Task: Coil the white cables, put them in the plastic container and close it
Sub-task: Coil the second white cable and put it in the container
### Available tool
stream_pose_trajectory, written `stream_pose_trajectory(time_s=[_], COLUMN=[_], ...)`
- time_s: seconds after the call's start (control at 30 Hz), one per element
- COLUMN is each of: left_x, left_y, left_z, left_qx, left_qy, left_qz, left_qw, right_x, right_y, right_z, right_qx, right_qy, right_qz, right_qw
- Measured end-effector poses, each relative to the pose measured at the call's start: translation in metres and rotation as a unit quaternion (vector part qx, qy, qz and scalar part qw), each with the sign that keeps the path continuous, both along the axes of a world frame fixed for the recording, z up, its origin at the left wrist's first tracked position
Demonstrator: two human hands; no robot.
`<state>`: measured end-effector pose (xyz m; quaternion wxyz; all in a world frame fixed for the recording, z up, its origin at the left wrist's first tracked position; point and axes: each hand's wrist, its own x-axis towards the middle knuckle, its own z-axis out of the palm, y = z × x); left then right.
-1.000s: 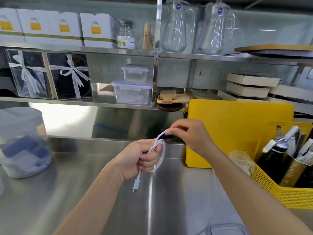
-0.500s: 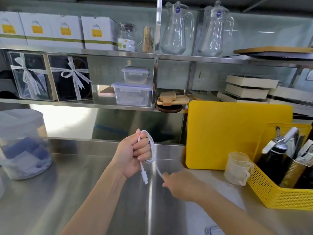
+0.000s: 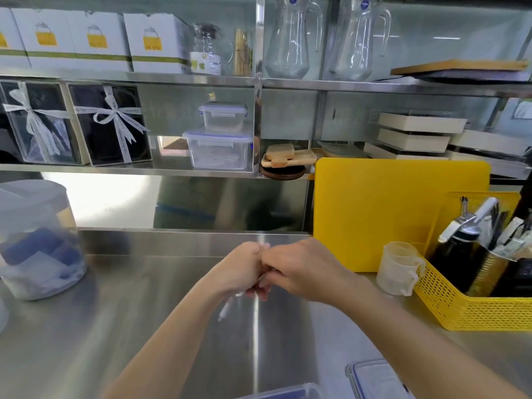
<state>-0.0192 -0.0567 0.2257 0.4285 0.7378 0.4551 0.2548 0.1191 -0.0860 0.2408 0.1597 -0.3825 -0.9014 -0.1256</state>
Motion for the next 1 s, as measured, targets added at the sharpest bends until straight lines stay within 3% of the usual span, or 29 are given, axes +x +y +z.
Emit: stream_pose_trajectory(time_s=[0.1,0.17,0.27,0.37,0.5,0.7,0.77,0.9,1.0], left_x=[-0.001,-0.005,-0.012,-0.016,-0.016,-0.009,-0.011,-0.015,-0.012], left_y=[-0.001,0.002,0.006,0.007,0.008,0.009,0.012,0.018,0.020], left_z=[-0.001,0.000,0.001,-0.002,-0.006,-0.009,-0.010,-0.016,-0.022], left_qx=[-0.060,-0.102,-0.157,-0.184,-0.144,-0.065,-0.076,-0.050,-0.033], left_qy=[-0.020,-0.043,-0.071,-0.112,-0.191,-0.280,-0.327,-0.336,-0.328], left_qz=[-0.026,-0.064,-0.118,-0.112,-0.051,0.037,0.064,0.109,0.122], left_qw=[0.998,0.992,0.978,0.970,0.970,0.957,0.940,0.934,0.936], right_x=[0.006,0.010,0.011,0.011,0.013,0.013,0.019,0.034,0.034], right_y=[0.004,0.003,0.002,0.005,0.006,0.006,0.006,0.007,0.007], right_z=[0.007,0.005,0.002,-0.001,-0.012,-0.022,-0.021,-0.019,-0.018], right_qx=[-0.033,-0.117,-0.209,-0.244,-0.260,-0.310,-0.336,-0.349,-0.391], right_qy=[0.057,0.073,0.115,0.124,0.192,0.382,0.383,0.208,0.268], right_qz=[-0.060,-0.105,-0.095,-0.127,-0.146,-0.163,-0.171,-0.224,-0.217], right_qw=[0.996,0.985,0.966,0.953,0.935,0.855,0.844,0.886,0.853])
